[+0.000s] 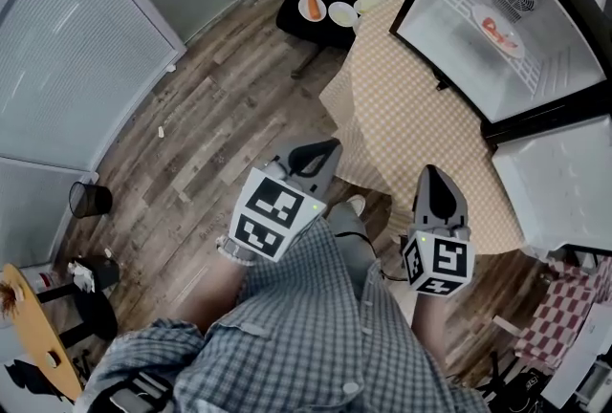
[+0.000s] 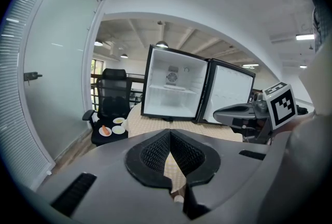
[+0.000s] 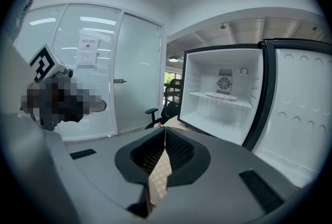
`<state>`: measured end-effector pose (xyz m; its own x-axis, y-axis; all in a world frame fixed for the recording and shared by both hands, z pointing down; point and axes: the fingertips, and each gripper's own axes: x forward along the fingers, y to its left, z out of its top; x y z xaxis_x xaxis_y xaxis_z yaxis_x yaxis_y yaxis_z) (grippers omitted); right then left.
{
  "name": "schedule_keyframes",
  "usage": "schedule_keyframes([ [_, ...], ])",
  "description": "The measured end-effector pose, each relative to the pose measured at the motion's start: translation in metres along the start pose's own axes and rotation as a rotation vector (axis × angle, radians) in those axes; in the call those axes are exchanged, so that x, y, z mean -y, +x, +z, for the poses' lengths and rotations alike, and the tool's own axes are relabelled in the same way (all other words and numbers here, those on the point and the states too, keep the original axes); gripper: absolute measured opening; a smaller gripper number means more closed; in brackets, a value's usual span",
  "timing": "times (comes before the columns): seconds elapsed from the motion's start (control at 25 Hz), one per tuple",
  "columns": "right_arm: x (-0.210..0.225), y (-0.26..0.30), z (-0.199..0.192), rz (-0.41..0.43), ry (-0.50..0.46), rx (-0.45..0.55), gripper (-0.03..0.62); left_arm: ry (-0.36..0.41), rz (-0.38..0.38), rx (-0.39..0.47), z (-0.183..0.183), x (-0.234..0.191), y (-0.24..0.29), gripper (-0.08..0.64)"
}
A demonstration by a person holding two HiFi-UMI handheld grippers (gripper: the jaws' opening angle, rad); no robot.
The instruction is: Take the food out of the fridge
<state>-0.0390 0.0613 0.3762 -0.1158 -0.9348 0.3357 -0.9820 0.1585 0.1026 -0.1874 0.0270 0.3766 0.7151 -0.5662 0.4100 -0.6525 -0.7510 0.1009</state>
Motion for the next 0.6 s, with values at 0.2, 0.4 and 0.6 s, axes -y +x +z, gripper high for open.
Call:
schedule_keyframes([
  [0.2,0.019,0.011,0.001,-0.013,0.006,-0.005,0.011,-0.003,-0.019,0.002,0.011,0.000,0.027,0.006],
  [0.4,0.043,0.029,0.007,-0.023,0.012,0.000,0.011,0.010,-0.034,0.003,0.026,0.000,0.055,0.006],
  [0.6,0.075,0.049,0.012,-0.031,0.021,-0.001,0.011,0.001,-0.044,0.006,0.043,-0.003,0.089,0.006],
])
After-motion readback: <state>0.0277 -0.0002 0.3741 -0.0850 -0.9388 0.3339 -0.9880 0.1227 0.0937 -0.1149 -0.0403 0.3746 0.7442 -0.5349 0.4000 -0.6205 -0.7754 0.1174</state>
